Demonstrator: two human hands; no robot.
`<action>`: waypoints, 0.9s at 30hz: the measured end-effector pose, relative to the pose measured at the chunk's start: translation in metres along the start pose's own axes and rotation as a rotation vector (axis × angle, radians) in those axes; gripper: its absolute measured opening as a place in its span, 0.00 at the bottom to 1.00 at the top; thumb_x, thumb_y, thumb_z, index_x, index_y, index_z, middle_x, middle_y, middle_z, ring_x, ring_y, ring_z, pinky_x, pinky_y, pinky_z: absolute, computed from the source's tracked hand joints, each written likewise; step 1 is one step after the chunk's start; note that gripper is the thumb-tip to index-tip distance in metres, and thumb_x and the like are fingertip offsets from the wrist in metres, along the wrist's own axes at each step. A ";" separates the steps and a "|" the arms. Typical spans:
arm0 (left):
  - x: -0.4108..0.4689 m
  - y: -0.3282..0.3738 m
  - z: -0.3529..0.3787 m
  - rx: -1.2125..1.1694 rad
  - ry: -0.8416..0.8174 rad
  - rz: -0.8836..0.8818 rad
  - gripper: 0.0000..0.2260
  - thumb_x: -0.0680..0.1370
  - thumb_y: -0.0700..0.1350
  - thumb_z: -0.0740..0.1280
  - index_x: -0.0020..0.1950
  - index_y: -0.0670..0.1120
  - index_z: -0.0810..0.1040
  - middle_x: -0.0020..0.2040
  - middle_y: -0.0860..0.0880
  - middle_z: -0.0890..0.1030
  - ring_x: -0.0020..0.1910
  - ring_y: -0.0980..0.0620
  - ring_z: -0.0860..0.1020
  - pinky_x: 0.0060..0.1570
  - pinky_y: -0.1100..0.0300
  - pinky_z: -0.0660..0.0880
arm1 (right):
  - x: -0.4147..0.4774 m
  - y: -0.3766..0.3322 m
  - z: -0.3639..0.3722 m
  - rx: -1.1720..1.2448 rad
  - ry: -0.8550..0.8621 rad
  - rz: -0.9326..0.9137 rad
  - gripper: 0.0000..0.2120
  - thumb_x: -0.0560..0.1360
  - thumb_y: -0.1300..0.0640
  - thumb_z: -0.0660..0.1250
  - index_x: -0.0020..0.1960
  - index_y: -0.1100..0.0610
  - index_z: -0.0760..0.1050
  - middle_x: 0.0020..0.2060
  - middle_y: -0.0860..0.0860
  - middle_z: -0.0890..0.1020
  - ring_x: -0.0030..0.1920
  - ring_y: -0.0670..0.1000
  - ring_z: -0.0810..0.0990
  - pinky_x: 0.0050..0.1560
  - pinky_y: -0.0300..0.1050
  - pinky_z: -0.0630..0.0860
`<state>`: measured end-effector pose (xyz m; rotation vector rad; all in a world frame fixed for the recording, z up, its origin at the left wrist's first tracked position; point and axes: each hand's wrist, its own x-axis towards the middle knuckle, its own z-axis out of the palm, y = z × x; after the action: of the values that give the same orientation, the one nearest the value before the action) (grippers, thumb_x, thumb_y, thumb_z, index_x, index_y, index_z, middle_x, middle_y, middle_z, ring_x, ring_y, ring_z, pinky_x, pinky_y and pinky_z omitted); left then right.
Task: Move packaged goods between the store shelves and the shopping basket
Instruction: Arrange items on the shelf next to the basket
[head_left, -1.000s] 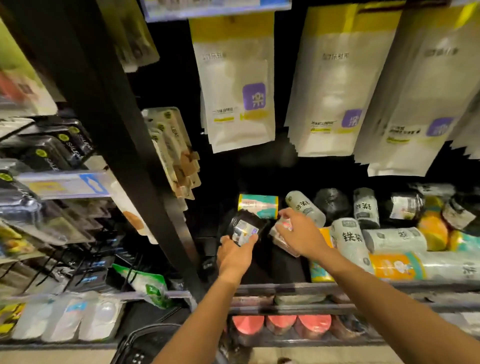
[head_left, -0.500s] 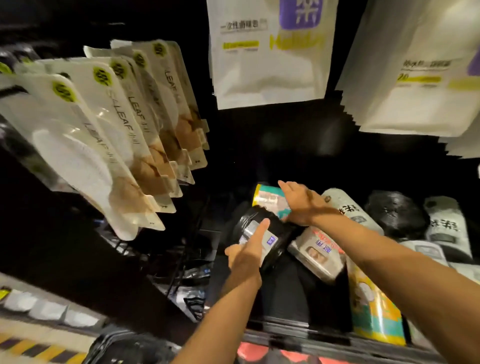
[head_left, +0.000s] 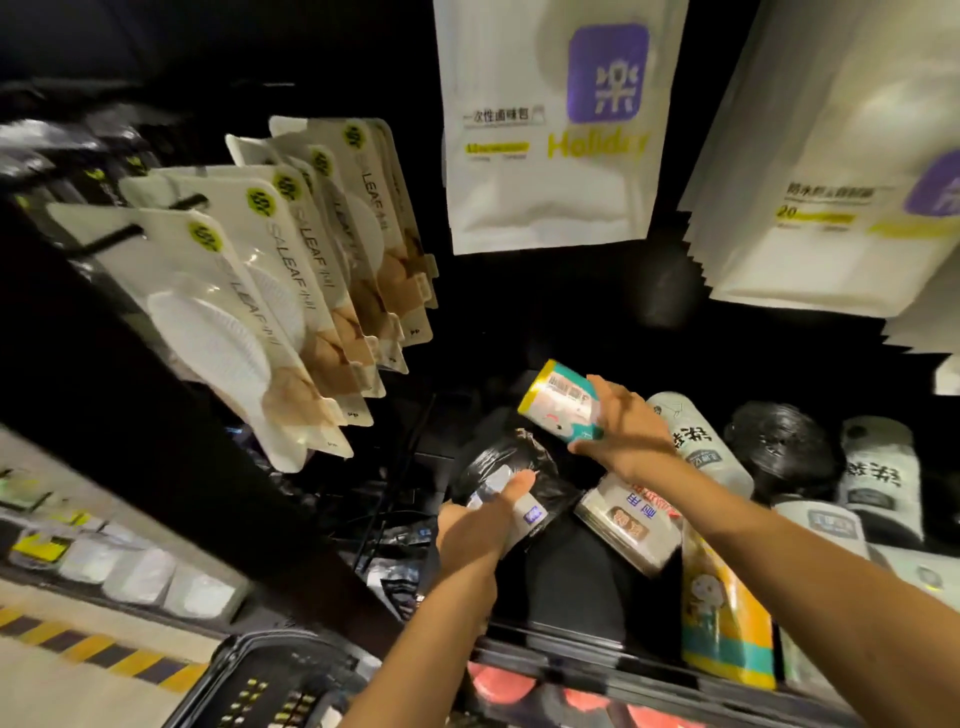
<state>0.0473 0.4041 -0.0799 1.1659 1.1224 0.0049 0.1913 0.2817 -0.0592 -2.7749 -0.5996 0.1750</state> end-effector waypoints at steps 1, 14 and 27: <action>-0.006 0.002 -0.002 0.068 0.025 0.018 0.57 0.45 0.69 0.77 0.64 0.36 0.71 0.56 0.37 0.80 0.54 0.39 0.80 0.56 0.48 0.77 | -0.006 -0.002 -0.005 0.073 0.016 0.017 0.41 0.69 0.47 0.73 0.74 0.52 0.54 0.66 0.54 0.69 0.62 0.55 0.71 0.55 0.46 0.70; -0.140 -0.002 -0.061 0.268 -0.195 0.493 0.51 0.46 0.63 0.76 0.67 0.47 0.71 0.51 0.53 0.82 0.51 0.54 0.81 0.56 0.55 0.77 | -0.204 0.001 -0.068 0.704 0.296 0.128 0.45 0.56 0.64 0.82 0.68 0.57 0.65 0.56 0.51 0.75 0.56 0.50 0.75 0.54 0.42 0.70; -0.239 -0.053 -0.122 0.204 -0.029 0.638 0.40 0.53 0.58 0.80 0.62 0.50 0.73 0.50 0.56 0.82 0.47 0.62 0.81 0.48 0.67 0.76 | -0.291 0.001 -0.077 0.923 -0.012 -0.130 0.43 0.54 0.66 0.82 0.62 0.53 0.63 0.54 0.43 0.74 0.53 0.43 0.76 0.56 0.45 0.72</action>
<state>-0.1838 0.3415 0.0523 1.6615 0.6964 0.3715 -0.0576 0.1383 0.0301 -1.8409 -0.5188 0.3373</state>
